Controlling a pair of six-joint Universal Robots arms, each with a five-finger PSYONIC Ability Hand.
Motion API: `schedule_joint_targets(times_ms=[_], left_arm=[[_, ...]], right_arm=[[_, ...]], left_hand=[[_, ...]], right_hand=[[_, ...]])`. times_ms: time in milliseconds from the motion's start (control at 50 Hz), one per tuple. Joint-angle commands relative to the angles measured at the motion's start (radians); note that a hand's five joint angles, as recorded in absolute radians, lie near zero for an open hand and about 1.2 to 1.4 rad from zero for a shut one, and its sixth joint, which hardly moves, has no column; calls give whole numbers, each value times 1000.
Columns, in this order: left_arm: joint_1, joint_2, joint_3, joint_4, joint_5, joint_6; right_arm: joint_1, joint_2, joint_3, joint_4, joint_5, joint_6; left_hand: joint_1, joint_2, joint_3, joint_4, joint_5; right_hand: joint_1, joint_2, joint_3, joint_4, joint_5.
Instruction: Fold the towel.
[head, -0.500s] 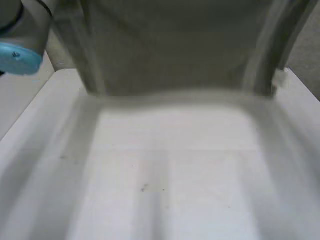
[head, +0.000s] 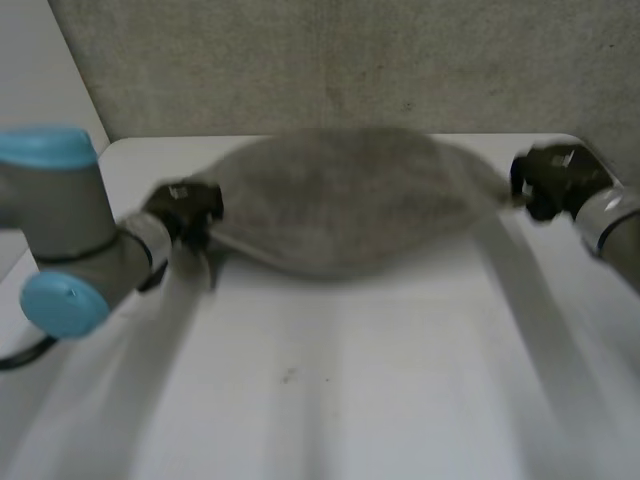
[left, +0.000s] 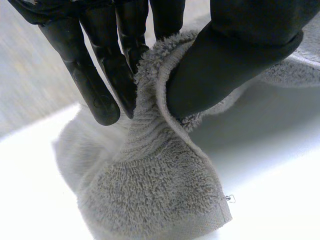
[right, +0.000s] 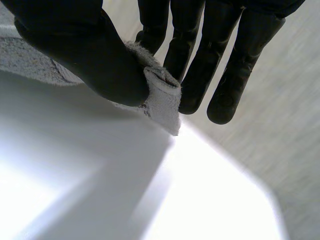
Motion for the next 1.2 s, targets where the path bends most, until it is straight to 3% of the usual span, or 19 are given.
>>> schedule_joint_targets(times_ms=[20, 100, 120, 140, 180, 240, 360, 500, 620, 780, 860, 880, 900, 920, 1100, 1200], left_arm=[[15, -53, -154, 110, 8, 32], [23, -33, -202, 153, 8, 34], [24, -19, -225, 170, 8, 34], [24, -19, -225, 171, 8, 34], [24, -1, -260, 195, 8, 34], [24, 4, -286, 220, 3, 35], [27, 33, -320, 255, -43, 35], [30, 110, -396, 350, -170, 35], [47, 122, -429, 364, -179, 38], [96, 171, -492, 359, -182, 129], [110, 205, -539, 352, -178, 207], [109, 214, -553, 347, -179, 233], [109, 214, -553, 347, -179, 233], [108, 223, -570, 345, -179, 256], [107, 265, -636, 329, -175, 299], [136, 381, -702, 228, -167, 300]], right_arm=[[-20, 101, 68, 41, 6, -52], [-49, 71, 108, 44, -4, -75], [-50, 71, 108, 44, -4, -75], [-59, 54, 120, 44, -6, -74], [-66, 41, 133, 44, -8, -74], [-77, 28, 154, 38, -14, -71], [-109, 6, 179, 37, -20, -72], [-117, -11, 185, 37, -20, -71], [-119, -17, 186, 37, -15, -69], [-117, -18, 189, 38, -9, -74], [-112, -21, 197, 43, -14, -74], [-109, -26, 200, 46, -12, -75], [-109, -26, 200, 46, -12, -75], [-108, -28, 205, 50, -12, -78], [-115, -64, 241, 184, -20, -221], [-169, -104, 263, 282, -21, -330]], left_hand=[[209, 178, 181, 179, 191], [209, 178, 181, 179, 191], [72, 42, 45, 43, 55], [71, 40, 44, 41, 53], [-329, -360, -357, -359, -347], [-481, -511, -508, -510, -498], [-484, -515, -511, -514, -501], [-475, -506, -503, -505, -493], [-475, -506, -503, -505, -493], [-487, -517, -514, -516, -504], [-367, -398, -395, -397, -385], [-35, -66, -63, -65, -53], [-32, -62, -59, -61, -49], [206, 176, 179, 177, 189], [209, 178, 181, 179, 191], [209, 178, 181, 179, 191]], right_hand=[[3, 182, 181, 179, 187], [3, 182, 181, 179, 187], [3, 182, 181, 179, 187], [3, 182, 181, 179, 187], [3, 182, 181, 179, 187], [3, 182, 181, 179, 187], [3, 182, 181, 179, 187], [3, 182, 181, 179, 187], [3, 182, 181, 179, 187], [3, 182, 181, 179, 187], [3, 182, 181, 179, 187], [3, 182, 181, 179, 187], [3, 182, 181, 179, 187], [3, 182, 181, 179, 187], [3, 182, 181, 179, 187], [3, 182, 181, 179, 187]])
